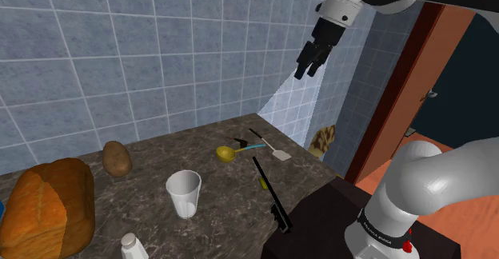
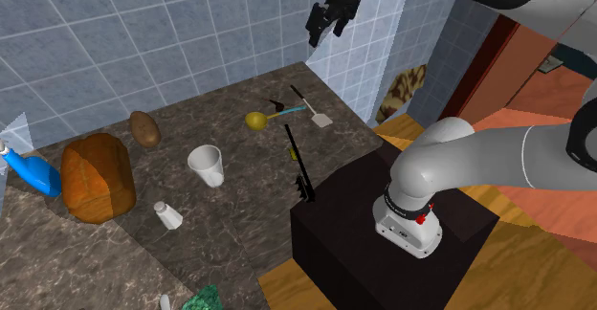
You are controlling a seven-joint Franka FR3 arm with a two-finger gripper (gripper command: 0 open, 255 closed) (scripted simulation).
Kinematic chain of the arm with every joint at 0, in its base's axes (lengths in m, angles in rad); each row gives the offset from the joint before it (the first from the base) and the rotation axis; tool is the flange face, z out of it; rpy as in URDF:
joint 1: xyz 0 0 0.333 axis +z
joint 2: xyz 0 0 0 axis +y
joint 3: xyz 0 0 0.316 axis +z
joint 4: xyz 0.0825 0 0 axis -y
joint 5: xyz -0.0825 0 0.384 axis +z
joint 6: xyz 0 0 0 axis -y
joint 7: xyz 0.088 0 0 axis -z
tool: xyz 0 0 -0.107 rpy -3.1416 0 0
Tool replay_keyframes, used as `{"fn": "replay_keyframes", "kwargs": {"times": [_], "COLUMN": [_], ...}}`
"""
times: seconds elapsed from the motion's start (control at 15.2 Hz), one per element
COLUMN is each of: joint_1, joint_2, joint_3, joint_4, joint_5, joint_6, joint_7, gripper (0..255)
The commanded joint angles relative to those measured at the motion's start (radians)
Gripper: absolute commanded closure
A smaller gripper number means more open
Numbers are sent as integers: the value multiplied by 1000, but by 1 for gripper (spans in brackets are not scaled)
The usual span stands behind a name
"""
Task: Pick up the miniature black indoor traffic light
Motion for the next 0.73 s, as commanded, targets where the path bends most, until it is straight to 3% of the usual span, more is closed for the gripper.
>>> {"fn": "replay_keyframes", "kwargs": {"times": [0.0, 0.66], "joint_1": [0, 64], "joint_2": [0, -43], "joint_3": [0, 41], "joint_4": [0, -354], "joint_5": [0, 41], "joint_6": [0, 321], "joint_7": [0, -76], "gripper": [0, 0]}}
